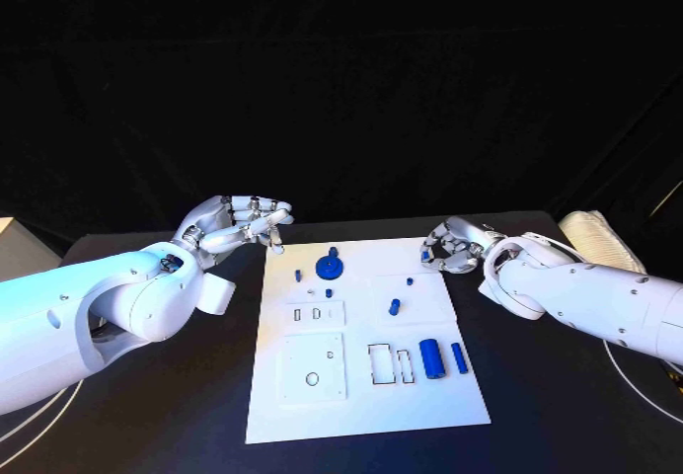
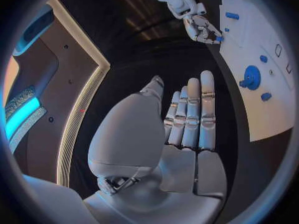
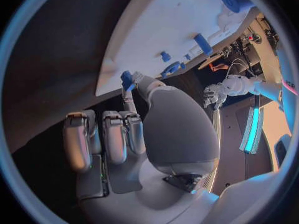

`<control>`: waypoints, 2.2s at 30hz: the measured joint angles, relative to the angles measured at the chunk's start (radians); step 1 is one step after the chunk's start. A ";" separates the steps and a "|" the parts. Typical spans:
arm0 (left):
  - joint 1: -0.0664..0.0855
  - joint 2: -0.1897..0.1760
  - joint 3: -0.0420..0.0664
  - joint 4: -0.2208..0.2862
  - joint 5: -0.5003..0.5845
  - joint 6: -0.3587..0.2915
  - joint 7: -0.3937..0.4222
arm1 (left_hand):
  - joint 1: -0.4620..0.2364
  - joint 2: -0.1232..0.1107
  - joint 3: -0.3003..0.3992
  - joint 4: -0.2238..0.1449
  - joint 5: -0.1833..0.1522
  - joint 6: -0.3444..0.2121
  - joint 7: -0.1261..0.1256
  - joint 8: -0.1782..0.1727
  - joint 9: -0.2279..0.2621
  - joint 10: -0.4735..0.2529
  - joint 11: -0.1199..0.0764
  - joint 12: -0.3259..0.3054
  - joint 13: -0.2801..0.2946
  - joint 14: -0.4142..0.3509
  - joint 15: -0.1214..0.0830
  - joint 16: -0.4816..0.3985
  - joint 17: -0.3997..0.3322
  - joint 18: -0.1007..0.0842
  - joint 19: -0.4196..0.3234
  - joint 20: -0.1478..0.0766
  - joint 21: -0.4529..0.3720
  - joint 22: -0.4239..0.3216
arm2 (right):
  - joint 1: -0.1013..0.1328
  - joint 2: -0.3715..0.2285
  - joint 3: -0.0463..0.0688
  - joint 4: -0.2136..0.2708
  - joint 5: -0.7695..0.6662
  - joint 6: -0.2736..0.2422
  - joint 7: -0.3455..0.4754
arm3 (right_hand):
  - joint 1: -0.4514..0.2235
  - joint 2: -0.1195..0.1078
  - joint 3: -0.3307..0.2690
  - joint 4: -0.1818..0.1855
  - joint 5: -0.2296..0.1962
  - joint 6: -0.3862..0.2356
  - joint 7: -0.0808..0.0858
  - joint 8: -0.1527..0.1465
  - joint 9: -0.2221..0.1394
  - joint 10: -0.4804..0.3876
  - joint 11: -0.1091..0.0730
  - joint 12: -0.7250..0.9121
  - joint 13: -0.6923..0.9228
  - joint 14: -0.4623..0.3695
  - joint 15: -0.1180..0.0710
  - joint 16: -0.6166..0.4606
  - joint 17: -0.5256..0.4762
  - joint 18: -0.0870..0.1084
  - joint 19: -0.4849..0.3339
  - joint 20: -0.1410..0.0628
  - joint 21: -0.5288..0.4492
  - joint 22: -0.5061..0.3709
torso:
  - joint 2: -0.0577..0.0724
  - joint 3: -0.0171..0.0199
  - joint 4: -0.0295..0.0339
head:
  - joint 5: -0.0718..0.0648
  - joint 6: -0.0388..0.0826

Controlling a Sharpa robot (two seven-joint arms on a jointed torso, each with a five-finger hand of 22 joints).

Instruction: Assemble the parts on the task board

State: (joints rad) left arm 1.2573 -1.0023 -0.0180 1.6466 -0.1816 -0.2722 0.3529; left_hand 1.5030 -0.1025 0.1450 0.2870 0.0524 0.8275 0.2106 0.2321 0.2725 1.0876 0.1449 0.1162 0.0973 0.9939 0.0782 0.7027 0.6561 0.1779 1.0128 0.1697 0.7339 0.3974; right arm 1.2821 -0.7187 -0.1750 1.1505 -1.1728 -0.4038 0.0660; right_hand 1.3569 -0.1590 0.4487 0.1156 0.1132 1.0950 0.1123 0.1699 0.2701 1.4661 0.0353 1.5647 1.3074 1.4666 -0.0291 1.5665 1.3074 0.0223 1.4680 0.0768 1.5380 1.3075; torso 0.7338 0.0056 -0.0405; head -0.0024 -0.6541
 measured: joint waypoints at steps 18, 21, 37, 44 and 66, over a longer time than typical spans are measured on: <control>0.000 0.037 0.000 -0.043 -0.047 -0.021 -0.054 | -0.032 0.002 -0.004 0.001 0.000 0.072 -0.050 0.099 0.093 0.023 -0.066 0.414 0.333 0.299 -0.065 0.492 0.453 -0.002 0.125 -0.060 0.289 0.260 | 0.090 0.003 0.005 0.263 -0.007 -0.050 -0.167 | -0.008 0.008 0.006 0.000 -0.004 -0.009 0.005 -0.006 0.000 0.000 0.000 0.000 0.000 0.000 0.000 0.000 0.000 0.000 0.000 0.000 0.019 0.000 | -0.020 -0.0055 -0.0052 | 0.004 -0.015; 0.001 0.041 0.000 -0.047 -0.052 -0.026 -0.067 | -0.032 0.002 -0.004 0.001 0.000 0.070 -0.052 0.119 0.113 0.008 -0.071 0.486 0.391 0.396 -0.071 0.627 0.602 -0.034 0.210 -0.066 0.421 0.441 | 0.084 0.030 0.005 0.309 -0.017 -0.058 -0.209 | -0.009 0.007 0.006 0.000 -0.004 -0.009 0.005 -0.005 0.000 0.000 0.000 0.000 0.000 0.000 0.000 0.000 0.000 0.000 0.000 0.000 0.019 0.000 | -0.023 -0.0070 -0.0053 | 0.009 -0.021; 0.001 0.049 0.000 -0.048 -0.121 -0.035 -0.137 | -0.049 -0.015 0.082 0.004 0.000 0.023 -0.052 0.127 0.145 -0.047 -0.071 0.452 0.377 0.419 -0.083 0.520 0.554 -0.055 0.292 -0.090 0.359 0.361 | 0.004 0.148 -0.010 0.374 -0.105 -0.096 -0.388 | -0.017 -0.002 0.010 -0.004 0.002 -0.014 0.007 0.000 0.001 0.000 0.000 0.000 0.001 0.000 0.000 0.000 0.000 0.000 0.000 0.000 0.024 0.001 | -0.030 -0.0135 -0.0028 | 0.033 -0.052; 0.001 0.049 0.000 -0.045 -0.149 -0.033 -0.154 | -0.057 -0.023 0.087 0.004 0.000 0.012 -0.048 0.122 0.146 -0.048 -0.070 0.438 0.363 0.415 -0.079 0.500 0.548 -0.055 0.328 -0.088 0.397 0.435 | -0.029 0.184 -0.015 0.366 -0.150 -0.110 -0.432 | -0.022 -0.006 0.011 -0.005 0.002 -0.014 0.007 0.000 0.006 0.000 0.000 0.000 0.001 0.000 0.000 0.000 0.000 -0.011 0.000 0.000 0.026 0.000 | -0.029 -0.0121 -0.0034 | 0.036 -0.059; 0.001 0.051 -0.001 -0.039 -0.174 -0.032 -0.158 | -0.077 -0.035 0.105 0.003 0.000 0.007 -0.043 0.122 0.151 -0.055 -0.063 0.394 0.324 0.324 -0.067 0.312 0.409 -0.055 0.322 -0.075 0.363 0.406 | -0.090 0.248 -0.018 0.318 -0.236 -0.148 -0.475 | -0.040 -0.011 0.011 -0.005 0.005 -0.015 0.004 0.004 0.006 0.000 0.000 0.000 0.000 0.000 0.000 0.000 0.000 -0.011 0.000 0.000 0.026 0.000 | -0.028 -0.0117 -0.0028 | 0.042 -0.078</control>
State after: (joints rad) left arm 1.2579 -0.9516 -0.0186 1.6075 -0.3559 -0.3046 0.1945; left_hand 1.4261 -0.1371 0.2501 0.2897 0.0525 0.8344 0.1677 0.3538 0.4235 1.0327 0.0821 0.5101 0.4215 1.3181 0.0111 1.0143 1.0654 0.1229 1.3345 0.0949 1.0970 0.8038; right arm 1.1917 -0.4711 -0.1928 1.4682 -1.4088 -0.5515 -0.4090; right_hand 1.3166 -0.1697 0.4597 0.1101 0.1183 1.0799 0.1168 0.1744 0.2759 1.4661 0.0355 1.5647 1.3079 1.4665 -0.0289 1.5665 1.3073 0.0116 1.4679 0.0770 1.5639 1.3077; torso 0.7057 -0.0061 -0.0432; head 0.0399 -0.7317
